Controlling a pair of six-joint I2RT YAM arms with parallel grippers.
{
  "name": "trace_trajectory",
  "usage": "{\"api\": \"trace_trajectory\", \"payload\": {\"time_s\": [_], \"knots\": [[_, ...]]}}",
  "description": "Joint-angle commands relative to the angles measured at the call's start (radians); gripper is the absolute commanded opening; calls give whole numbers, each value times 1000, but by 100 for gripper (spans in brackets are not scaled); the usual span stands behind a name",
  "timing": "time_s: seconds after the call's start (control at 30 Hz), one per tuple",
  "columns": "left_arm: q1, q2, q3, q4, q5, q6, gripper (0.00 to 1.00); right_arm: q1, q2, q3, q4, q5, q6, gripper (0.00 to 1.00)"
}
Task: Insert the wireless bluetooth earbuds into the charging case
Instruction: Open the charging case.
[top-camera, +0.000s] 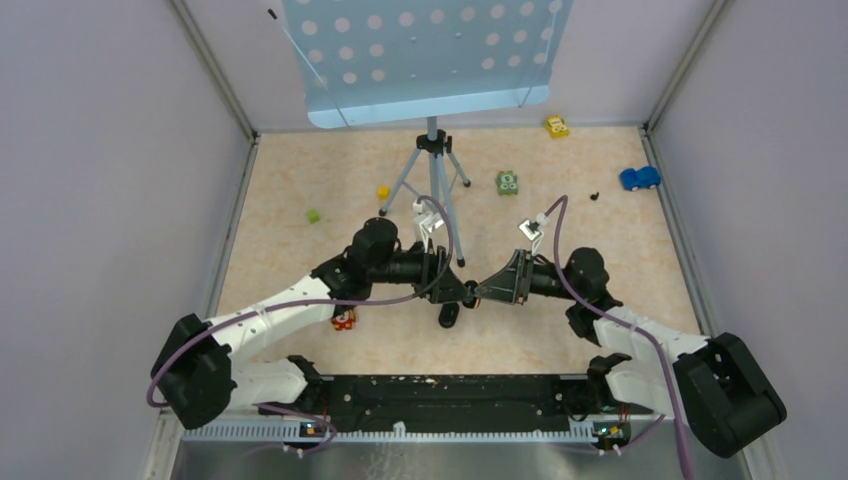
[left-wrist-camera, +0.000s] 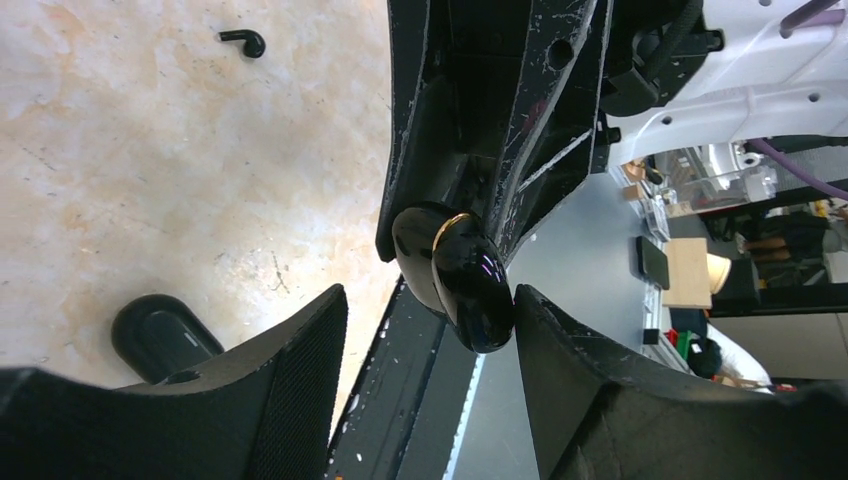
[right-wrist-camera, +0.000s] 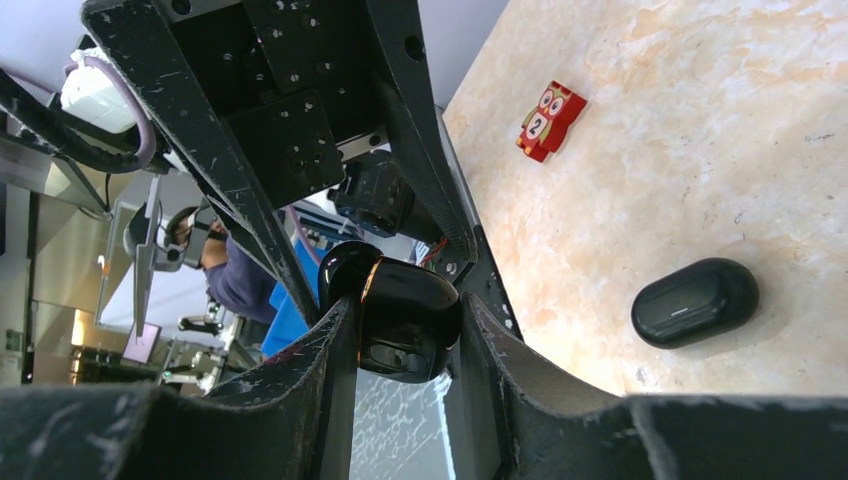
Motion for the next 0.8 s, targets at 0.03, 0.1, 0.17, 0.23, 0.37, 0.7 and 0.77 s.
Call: {"api": "trace_trajectory", "payload": {"time_s": [0.03, 0.1, 0.17, 0.23, 0.37, 0.7, 0.77], "knots": [[-1, -39, 39, -85, -99, 80, 66, 6, -10, 46, 49, -8, -10, 0], [0, -54, 40, -105, -115, 87, 65, 6, -12, 44, 47, -7, -11, 0], [1, -72, 42, -119, -140, 82, 65, 6, -14, 42, 47, -8, -12, 0], [1, -97, 41, -160, -159, 79, 65, 6, -18, 40, 44, -6, -12, 0], [7, -140, 40, -164, -162, 71, 65, 6, -21, 35, 44, -5, -16, 0], [24, -216, 44, -181, -136, 27, 71, 6, -19, 5, 141, 0, 38, 0], [26, -222, 35, -158, -115, -1, 75, 7, -6, -9, 218, -9, 72, 0]]}}
